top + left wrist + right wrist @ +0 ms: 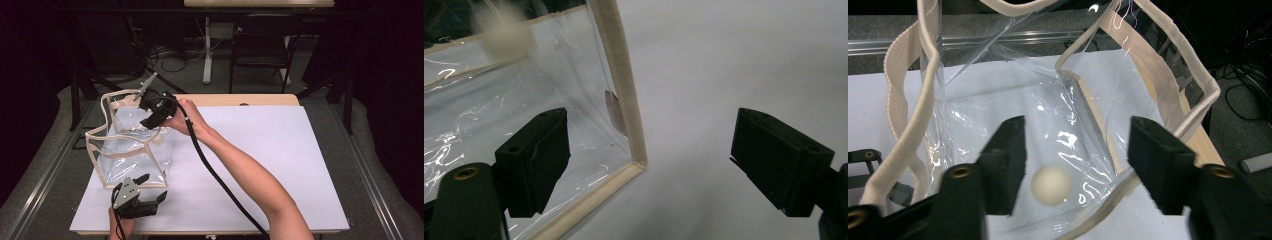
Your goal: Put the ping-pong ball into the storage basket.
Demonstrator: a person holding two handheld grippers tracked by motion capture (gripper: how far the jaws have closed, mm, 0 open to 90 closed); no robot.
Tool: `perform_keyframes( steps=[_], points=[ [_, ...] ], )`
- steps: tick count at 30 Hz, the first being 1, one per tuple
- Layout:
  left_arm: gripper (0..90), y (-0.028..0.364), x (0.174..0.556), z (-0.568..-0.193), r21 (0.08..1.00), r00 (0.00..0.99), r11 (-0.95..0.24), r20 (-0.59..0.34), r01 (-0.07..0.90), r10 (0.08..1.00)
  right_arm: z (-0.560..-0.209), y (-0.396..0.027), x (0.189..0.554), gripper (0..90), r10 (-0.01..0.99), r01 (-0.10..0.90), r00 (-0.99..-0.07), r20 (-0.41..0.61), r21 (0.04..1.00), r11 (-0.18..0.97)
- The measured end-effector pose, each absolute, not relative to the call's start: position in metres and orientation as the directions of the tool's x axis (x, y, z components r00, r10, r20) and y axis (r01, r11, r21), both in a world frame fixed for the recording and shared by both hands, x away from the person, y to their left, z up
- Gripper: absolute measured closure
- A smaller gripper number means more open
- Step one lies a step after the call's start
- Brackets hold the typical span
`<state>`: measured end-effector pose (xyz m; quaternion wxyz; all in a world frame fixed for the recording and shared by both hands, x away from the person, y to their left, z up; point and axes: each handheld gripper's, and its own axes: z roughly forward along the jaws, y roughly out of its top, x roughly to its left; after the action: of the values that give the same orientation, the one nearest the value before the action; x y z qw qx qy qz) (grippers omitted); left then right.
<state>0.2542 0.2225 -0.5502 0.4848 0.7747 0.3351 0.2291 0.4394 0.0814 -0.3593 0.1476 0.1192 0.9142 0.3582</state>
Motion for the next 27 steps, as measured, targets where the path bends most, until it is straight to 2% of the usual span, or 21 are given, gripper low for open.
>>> perform_keyframes(
  steps=[3, 9, 18, 27],
  points=[
    [15.9, 0.223, 0.254, -0.550, 0.906, 0.672, -0.300, 0.025, 0.297, 0.740, -0.360, 0.081, 0.439, 29.2, 0.331, 0.122, -0.927, -0.173, 0.697, 0.706],
    [15.9, 0.223, 0.254, -0.550, 0.906, 0.673, -0.303, 0.028, 0.295, 0.739, -0.355, 0.062, 0.443, 16.6, 0.362, 0.167, -0.927, -0.097, 0.756, 0.633],
    [15.9, 0.223, 0.254, -0.550, 0.906, 0.672, -0.302, 0.026, 0.298, 0.740, -0.347, 0.040, 0.439, 10.5, 0.366, 0.160, -0.927, -0.085, 0.791, 0.590],
    [15.9, 0.222, 0.253, -0.550, 0.905, 0.677, -0.304, 0.026, 0.296, 0.736, -0.353, 0.010, 0.438, 8.6, 0.394, 0.180, -0.916, -0.080, 0.796, 0.578]
  ],
)
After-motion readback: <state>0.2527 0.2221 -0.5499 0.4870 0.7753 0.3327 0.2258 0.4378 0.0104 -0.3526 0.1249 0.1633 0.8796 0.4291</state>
